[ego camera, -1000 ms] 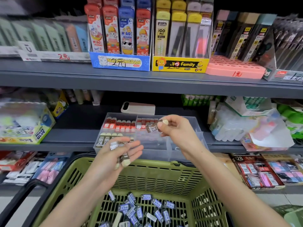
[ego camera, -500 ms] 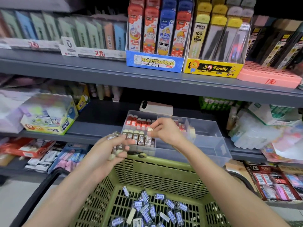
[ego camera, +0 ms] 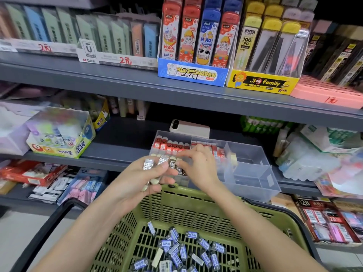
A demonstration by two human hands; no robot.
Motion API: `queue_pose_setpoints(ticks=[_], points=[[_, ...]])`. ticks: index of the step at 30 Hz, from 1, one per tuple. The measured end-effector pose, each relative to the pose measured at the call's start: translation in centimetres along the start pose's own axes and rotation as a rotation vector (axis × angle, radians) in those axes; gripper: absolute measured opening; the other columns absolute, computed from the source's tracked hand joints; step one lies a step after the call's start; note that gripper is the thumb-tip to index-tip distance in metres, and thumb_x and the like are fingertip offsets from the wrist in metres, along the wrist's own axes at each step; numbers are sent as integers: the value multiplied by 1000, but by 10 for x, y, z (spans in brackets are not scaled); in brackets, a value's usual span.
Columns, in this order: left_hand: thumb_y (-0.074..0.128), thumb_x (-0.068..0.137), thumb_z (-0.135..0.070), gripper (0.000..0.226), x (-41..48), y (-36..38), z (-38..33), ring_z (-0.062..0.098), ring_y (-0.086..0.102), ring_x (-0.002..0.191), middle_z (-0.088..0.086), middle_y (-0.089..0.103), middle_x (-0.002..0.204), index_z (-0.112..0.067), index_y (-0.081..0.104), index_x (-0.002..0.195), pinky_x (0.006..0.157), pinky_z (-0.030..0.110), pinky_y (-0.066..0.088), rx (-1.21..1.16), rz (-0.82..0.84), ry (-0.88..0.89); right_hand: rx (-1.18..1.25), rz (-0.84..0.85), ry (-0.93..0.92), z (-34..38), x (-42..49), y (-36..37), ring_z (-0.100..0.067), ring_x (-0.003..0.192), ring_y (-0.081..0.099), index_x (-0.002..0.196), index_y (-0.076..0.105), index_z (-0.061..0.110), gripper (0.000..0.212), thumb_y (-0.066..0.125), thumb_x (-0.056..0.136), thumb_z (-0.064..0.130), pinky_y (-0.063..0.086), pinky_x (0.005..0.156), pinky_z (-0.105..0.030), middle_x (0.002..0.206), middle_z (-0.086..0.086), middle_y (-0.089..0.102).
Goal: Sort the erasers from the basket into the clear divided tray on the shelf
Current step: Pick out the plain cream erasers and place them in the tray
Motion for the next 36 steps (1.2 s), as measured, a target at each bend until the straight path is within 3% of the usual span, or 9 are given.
queue_pose_setpoints(ticks=[4, 6, 9, 12, 17, 22, 25, 28, 36], points=[[69, 68, -29, 35, 1, 4, -2, 15, 71, 74, 12, 74, 93, -13, 57, 97, 45, 15, 44, 73, 39, 34, 714, 88, 8, 16, -14, -21, 2, 80, 56, 97, 72, 21, 27, 48, 96, 34, 42, 73, -15, 79, 13, 62], [73, 66, -27, 33, 1, 7, -3, 13, 69, 69, 13, 74, 90, -13, 59, 92, 44, 15, 42, 123, 78, 49, 837, 238, -40, 28, -23, -27, 7, 63, 54, 92, 71, 17, 24, 53, 94, 33, 40, 60, -7, 68, 15, 61], [78, 61, -23, 30, 2, 12, -4, 7, 59, 51, 12, 72, 77, -10, 64, 84, 43, 14, 40, 177, 136, 66, 884, 386, -47, 35, -32, -33, -3, 59, 57, 90, 70, 14, 7, 65, 87, 18, 43, 54, -12, 67, 9, 64], [82, 54, -27, 39, 7, 15, -3, 10, 66, 65, 16, 73, 82, -8, 66, 84, 43, 13, 40, 155, 146, 49, 897, 420, -11, 28, -36, -40, -23, 63, 53, 91, 66, 12, 6, 66, 85, 12, 43, 50, -20, 71, 0, 64], [72, 69, -35, 34, 15, 17, 0, 15, 69, 70, 12, 74, 86, -7, 64, 88, 43, 15, 40, 191, 109, 83, 776, 359, -11, 5, -41, -50, -6, 63, 49, 96, 67, 35, 35, 56, 87, 2, 43, 63, -18, 61, 12, 53], [55, 91, -34, 10, 24, 9, -13, -1, 59, 80, -12, 68, 90, -26, 59, 90, 75, 22, 46, 971, -146, 525, 902, 144, 269, -30, -34, -49, -5, 49, 41, 81, 72, 22, 27, 54, 90, 4, 32, 45, -15, 56, 7, 52], [56, 91, -33, 14, 28, 18, -7, -17, 39, 99, -20, 58, 110, -25, 61, 102, 99, 4, 21, 1164, 9, 711, 1028, 182, 343, -32, -33, -36, -9, 51, 45, 89, 70, 13, 18, 55, 91, 4, 40, 46, -18, 62, -2, 54], [53, 92, -38, 29, 35, 18, 0, -8, 32, 128, -17, 56, 124, -21, 61, 114, 116, 20, 0, 1298, 95, 788, 1035, 248, 292, -29, -32, -29, -10, 52, 50, 98, 66, 11, 15, 56, 91, 3, 47, 53, -19, 68, -4, 57], [50, 91, -42, 31, 39, 12, 0, 2, 54, 112, -14, 65, 115, -21, 60, 112, 109, 7, -7, 1298, 103, 792, 658, 217, 85, -15, -26, -15, -2, 54, 51, 103, 63, 18, 13, 58, 92, 14, 47, 54, -19, 74, -4, 59]])
Point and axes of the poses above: each hand's wrist, its own x-axis towards the middle knuckle, its own y-axis out of the palm, z = x × y, the point moved 6 cm from there along x, towards the middle knuckle
